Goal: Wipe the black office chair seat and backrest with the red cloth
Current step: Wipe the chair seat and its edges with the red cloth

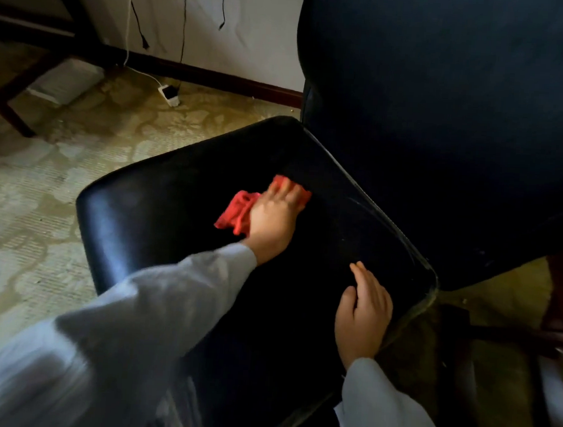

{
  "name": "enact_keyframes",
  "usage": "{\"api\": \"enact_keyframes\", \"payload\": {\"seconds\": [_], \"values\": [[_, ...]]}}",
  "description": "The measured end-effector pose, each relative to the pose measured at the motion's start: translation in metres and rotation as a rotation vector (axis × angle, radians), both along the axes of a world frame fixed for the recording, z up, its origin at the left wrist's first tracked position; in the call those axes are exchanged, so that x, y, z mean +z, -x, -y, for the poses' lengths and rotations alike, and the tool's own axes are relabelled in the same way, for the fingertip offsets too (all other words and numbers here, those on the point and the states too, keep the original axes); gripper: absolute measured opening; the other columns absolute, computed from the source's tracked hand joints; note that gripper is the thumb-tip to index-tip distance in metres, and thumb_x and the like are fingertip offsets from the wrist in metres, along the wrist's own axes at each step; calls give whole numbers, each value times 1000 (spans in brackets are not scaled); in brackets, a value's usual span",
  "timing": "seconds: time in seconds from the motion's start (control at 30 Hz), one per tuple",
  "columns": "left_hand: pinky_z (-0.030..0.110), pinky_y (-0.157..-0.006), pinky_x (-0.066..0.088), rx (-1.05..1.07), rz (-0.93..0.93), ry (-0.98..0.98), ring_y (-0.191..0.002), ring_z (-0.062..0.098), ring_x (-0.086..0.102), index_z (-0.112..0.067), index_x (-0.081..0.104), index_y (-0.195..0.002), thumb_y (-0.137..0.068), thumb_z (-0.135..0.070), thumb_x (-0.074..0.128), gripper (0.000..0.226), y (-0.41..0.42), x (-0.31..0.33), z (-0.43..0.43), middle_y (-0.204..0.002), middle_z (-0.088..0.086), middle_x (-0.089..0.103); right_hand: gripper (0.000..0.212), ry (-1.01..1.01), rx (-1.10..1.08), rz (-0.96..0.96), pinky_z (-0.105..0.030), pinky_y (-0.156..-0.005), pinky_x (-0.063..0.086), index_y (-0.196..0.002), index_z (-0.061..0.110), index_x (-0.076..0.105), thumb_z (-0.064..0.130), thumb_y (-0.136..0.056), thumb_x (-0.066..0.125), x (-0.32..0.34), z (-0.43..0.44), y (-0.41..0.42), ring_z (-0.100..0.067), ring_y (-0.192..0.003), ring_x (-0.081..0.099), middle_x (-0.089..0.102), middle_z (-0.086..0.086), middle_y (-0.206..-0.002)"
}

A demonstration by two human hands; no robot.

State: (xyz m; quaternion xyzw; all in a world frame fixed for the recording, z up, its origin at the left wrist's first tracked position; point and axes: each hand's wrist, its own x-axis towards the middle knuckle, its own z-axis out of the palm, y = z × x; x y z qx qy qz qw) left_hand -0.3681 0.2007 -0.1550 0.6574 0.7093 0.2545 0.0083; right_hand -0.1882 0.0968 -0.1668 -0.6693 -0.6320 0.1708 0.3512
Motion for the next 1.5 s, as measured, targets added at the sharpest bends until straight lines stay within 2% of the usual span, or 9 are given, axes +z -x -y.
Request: {"api": "enact_keyframes", "payload": {"seconds": [0.2, 0.3, 0.47, 0.57, 0.73, 0.87, 1.3, 1.4, 1.5], "values": [[30, -82, 55, -591, -36, -8, -110, 25, 62, -19, 67, -112, -85, -29, 40, 39, -74, -5, 97, -118, 6, 66, 48, -23, -214, -253, -40, -113, 20, -131, 15, 52, 19, -86, 35, 12, 3, -5, -22, -130, 40, 50, -6, -137], [28, -95, 48, -757, 285, 27, -112, 16, 61, -16, 65, -115, -94, -27, 45, 31, -62, 16, 108, -119, 2, 65, 51, 13, -296, -358, -50, -111, 25, -133, 19, 50, 22, -84, 34, 12, 11, -23, -23, -132, 38, 47, -5, -140], [27, -101, 44, -369, 786, -34, -111, 2, 58, -24, 61, -115, -97, -13, 45, 27, -14, 50, 54, -118, -10, 63, 53, 176, -139, -70, -41, -115, 5, -136, 25, 46, 31, -86, 29, -8, 21, -46, -12, -142, 16, 31, 5, -151], [17, -100, 41, -115, 595, -96, -111, 2, 57, -24, 62, -117, -97, -18, 46, 27, 24, 59, -4, -119, -12, 63, 54, 176, -125, 31, -40, -115, 3, -136, 27, 45, 34, -86, 26, -11, 17, -45, -11, -143, 12, 30, 6, -152], [45, -105, 33, 218, 128, 126, -129, 29, 39, -24, 50, -129, -98, -31, 34, 35, 59, 27, -72, -140, 5, 44, 63, 130, -132, 34, -39, -115, 4, -135, 26, 46, 43, -82, 17, -18, 17, -46, -10, -142, 13, 33, 5, -150], [44, -108, 25, 353, 2, 214, -135, 35, 29, -20, 41, -137, -96, -18, 34, 42, 23, 2, -83, -148, 10, 34, 58, 77, -147, 7, -43, -115, 8, -131, 22, 52, 37, -84, 22, -21, 14, -43, -15, -141, 19, 40, 1, -147], [35, -96, 46, -675, 42, 112, -119, 28, 56, -18, 64, -118, -88, -39, 36, 46, -89, 5, 58, -126, 8, 61, 55, 32, -144, -122, -51, -115, 12, -128, 11, 55, 30, -83, 31, -19, 12, -42, -12, -137, 20, 38, 4, -143], [29, -108, 36, -873, 291, 255, -123, 13, 51, -15, 58, -124, -95, -32, 42, 38, -79, 21, 72, -130, 2, 58, 57, 30, -137, -185, -56, -113, 15, -129, 8, 52, 29, -81, 31, -18, 12, -43, -8, -135, 17, 34, 8, -141], [16, -99, 41, -689, 675, 60, -111, -9, 52, -6, 62, -115, -94, 1, 46, 27, -54, 37, 42, -118, -4, 59, 59, 37, -120, -167, -55, -114, 15, -127, 13, 54, 35, -80, 27, -21, 12, -45, -3, -136, 15, 40, 1, -145]]}}
